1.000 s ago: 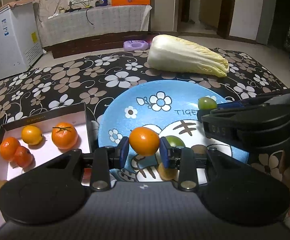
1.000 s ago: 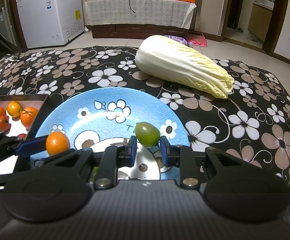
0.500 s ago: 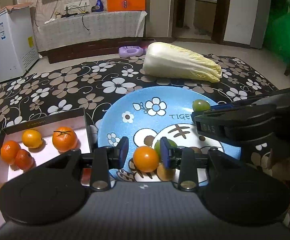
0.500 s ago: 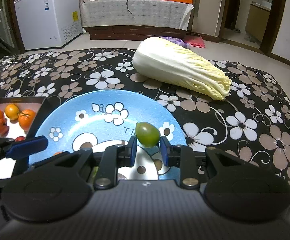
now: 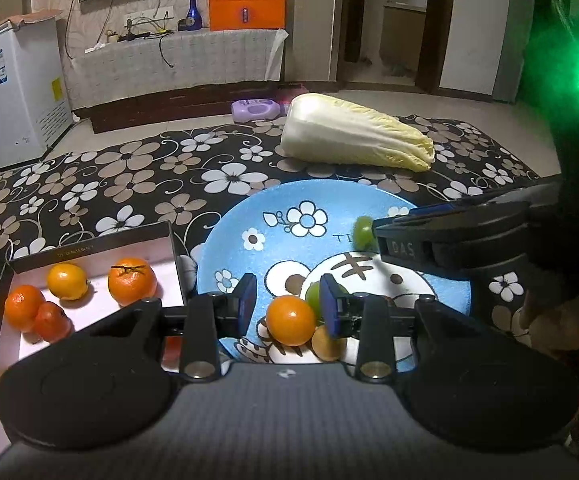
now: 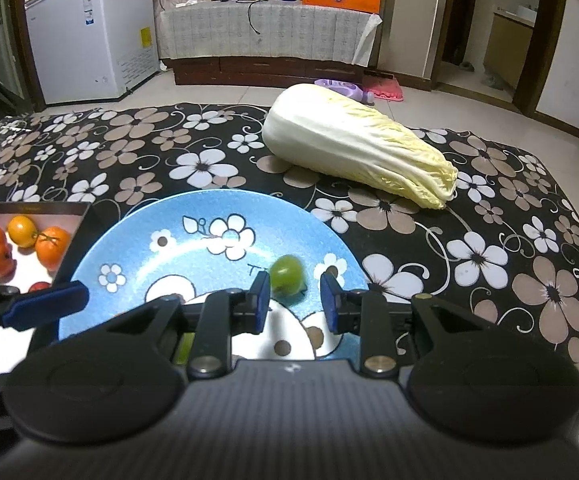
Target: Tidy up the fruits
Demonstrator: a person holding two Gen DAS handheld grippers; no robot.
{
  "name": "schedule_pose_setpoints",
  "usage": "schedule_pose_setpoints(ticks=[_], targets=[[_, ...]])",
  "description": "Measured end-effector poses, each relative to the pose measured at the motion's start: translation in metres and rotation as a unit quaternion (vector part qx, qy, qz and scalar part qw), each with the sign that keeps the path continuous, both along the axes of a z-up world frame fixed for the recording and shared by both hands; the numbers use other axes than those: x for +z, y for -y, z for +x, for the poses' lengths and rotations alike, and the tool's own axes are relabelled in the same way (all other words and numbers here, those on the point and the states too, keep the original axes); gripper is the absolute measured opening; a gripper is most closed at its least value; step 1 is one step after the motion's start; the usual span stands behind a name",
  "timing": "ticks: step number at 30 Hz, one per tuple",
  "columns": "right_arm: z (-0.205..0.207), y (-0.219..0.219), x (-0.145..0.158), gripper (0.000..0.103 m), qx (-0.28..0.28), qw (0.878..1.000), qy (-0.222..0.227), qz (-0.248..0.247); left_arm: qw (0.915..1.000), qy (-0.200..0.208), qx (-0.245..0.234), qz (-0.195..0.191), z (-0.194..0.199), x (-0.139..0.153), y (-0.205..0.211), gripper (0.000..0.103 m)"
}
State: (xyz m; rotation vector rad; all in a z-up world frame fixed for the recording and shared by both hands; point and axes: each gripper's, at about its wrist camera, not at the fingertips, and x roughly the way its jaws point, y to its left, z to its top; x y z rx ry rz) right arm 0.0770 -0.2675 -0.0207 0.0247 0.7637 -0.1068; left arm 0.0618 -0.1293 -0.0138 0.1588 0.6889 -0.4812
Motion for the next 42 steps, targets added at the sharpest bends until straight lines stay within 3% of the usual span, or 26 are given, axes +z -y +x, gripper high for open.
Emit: schedule_pose_setpoints(ticks=[14,26,42], targets=[[-0.004,-0.001,0.009,0.031,0.01,1.0,0.023,0.004,0.9998,0.011,0.006,-0.013,-0.007,0.011,-0.022,0.044],[-0.005,-0.023,0.013,0.031,0.058,0.997,0.048,0.004,0.9988,0.009,0.035,-0.032,-0.009,0.021,-0.06,0.044],[-0.008,-0.057,0.02,0.031,0.125,0.989,0.08,0.011,0.9968,-0.001,0.075,-0.028,-0.014,0.02,-0.105,0.044]])
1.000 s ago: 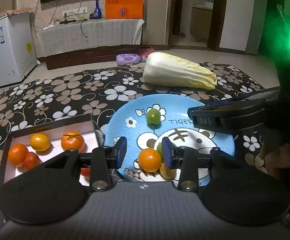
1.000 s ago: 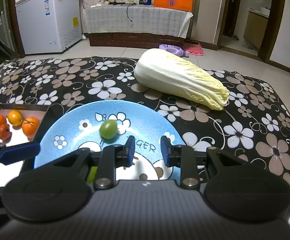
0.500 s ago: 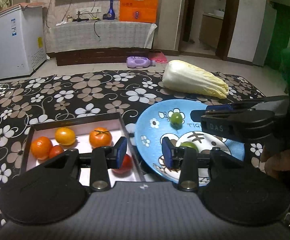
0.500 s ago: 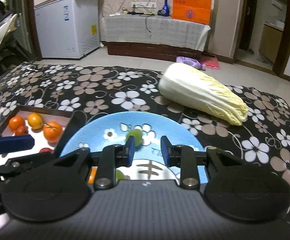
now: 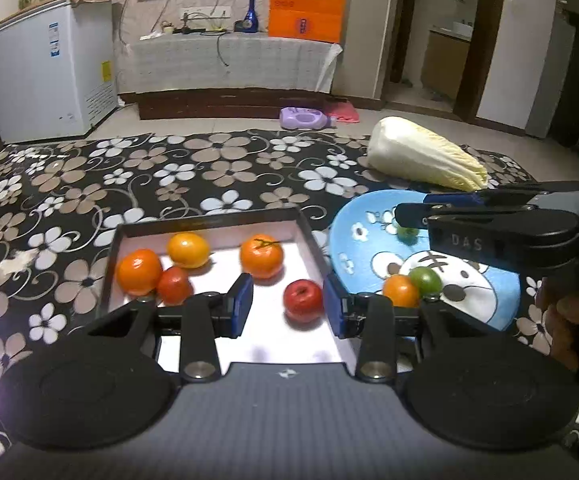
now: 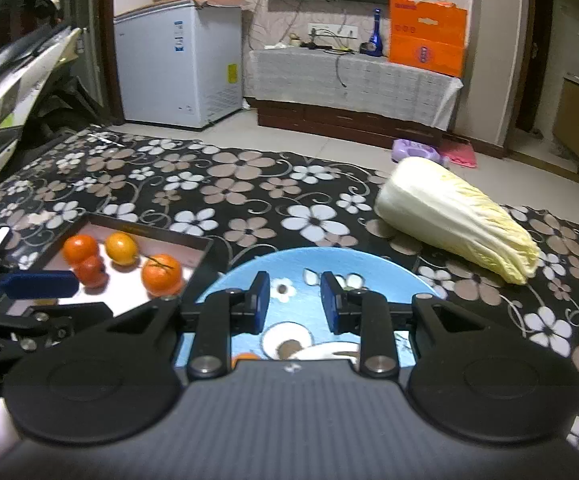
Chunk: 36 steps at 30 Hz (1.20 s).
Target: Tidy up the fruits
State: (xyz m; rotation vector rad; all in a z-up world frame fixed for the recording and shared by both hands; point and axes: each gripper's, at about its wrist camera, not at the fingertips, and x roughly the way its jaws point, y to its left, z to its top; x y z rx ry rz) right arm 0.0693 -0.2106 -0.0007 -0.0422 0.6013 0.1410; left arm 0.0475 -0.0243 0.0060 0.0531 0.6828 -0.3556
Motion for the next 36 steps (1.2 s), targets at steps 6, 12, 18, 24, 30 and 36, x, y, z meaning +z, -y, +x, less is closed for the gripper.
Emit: schedule_pose_setpoints(ticks=[6,12,18,24,30,36], targets=[[0.001,-0.012,-0.002,0.031,0.021,1.0,-0.007,0.001,0.9998,-0.004,0.014,0.01,-0.005,-0.003,-0.01,0.054],[-0.001,-0.024,-0.001,0.031,0.036,0.999,0.005,0.002,0.9996,-0.005,0.023,0.013,-0.006,-0.004,-0.013,0.055],[0.0,-0.031,-0.002,0.031,0.051,0.999,0.001,0.015,0.9985,-0.013,0.044,0.031,-0.009,-0.015,-0.01,0.063],[0.002,-0.031,-0.003,0.031,0.048,0.999,-0.005,0.012,0.9979,-0.016,0.039,0.049,-0.012,-0.02,-0.008,0.063],[0.001,-0.036,-0.005,0.031,0.066,0.998,-0.008,0.014,0.9982,-0.014,0.046,0.035,-0.012,-0.015,-0.022,0.063],[-0.009,-0.063,-0.005,0.031,0.133,0.991,0.004,-0.016,0.9966,-0.025,0.071,0.034,-0.021,-0.013,-0.044,0.063]])
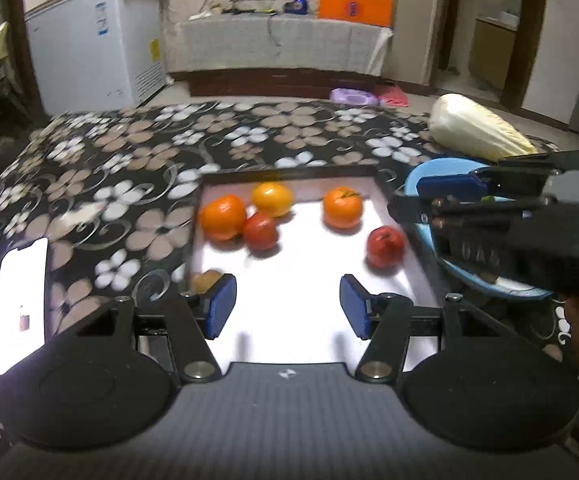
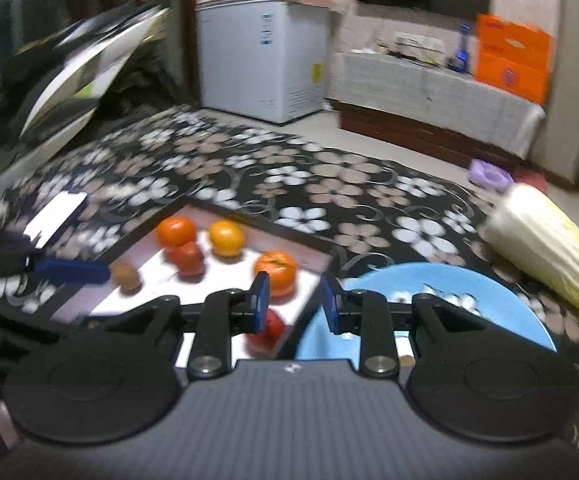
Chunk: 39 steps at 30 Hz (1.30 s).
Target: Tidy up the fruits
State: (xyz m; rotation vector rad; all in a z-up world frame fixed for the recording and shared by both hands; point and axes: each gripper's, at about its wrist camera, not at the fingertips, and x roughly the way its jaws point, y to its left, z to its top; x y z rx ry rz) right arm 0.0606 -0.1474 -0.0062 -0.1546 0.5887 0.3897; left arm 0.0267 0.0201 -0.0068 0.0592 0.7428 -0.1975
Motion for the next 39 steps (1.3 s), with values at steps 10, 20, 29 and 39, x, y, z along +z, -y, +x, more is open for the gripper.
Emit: schedule_pose_setpoints(ticks=[10,20,29,39], targets=[[-0.013,-0.051,-0.026,0.03,0.056,0.983,0.031,-0.175,1.0,-0.002,0.005,-0.002,-0.017,0.001,-0.013,0.063],[-0.022,-0.08,-0.057,0.037,0.088,0.938,0.079,-0.326,0.9995,-0.009,0.028,-0.009,-0.009,0.001,-0.028,0.063],[-0.018,-0.079,-0.051,0.036,0.086,0.941,0.078,-0.318,0.9995,0.004,0.019,-0.026,-0.005,0.005,-0.036,0.063],[0.017,0.004,-0.007,0.036,-0.011,0.991,-0.077,0.111,0.9989,0.032,-0.023,-0.026,0.023,0.012,-0.029,0.061]])
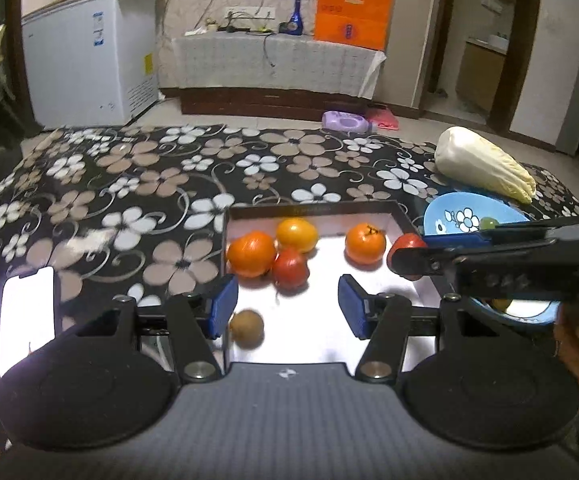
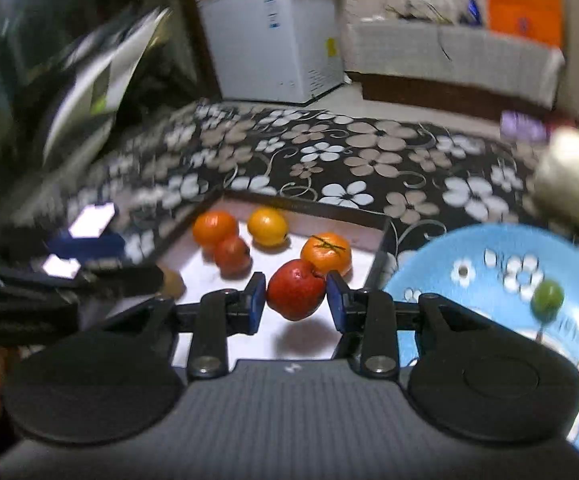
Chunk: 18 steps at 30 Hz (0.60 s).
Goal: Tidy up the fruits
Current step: 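Hold the red tomato in the right gripper while the left gripper grasps another red tomato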
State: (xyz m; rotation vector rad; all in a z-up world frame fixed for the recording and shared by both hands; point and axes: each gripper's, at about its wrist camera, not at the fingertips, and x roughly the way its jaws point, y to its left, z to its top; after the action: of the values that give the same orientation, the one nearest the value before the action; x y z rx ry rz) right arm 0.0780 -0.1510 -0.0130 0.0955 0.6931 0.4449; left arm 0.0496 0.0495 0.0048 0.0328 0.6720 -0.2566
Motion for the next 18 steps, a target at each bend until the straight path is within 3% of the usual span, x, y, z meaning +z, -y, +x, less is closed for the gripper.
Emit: schedule_pose_setpoints(ticks=[6,11,18], targets=[[-0.005,0.018,0.008,0.036,-0.013,0.997,0.0,0.074,0.9995,-0.032,0.004,0.0,0.021,-0.009,0.015,0.061],[-0.007,0.023,0.017,0.036,-0.017,0.996,0.005,0.086,0.9981,-0.058,0.021,0.007,0.036,-0.019,0.026,0.061],[-0.008,0.031,0.021,0.036,-0.021,0.995,0.008,0.101,0.9932,-0.1,0.061,-0.003,0.072,-0.033,0.026,0.048]])
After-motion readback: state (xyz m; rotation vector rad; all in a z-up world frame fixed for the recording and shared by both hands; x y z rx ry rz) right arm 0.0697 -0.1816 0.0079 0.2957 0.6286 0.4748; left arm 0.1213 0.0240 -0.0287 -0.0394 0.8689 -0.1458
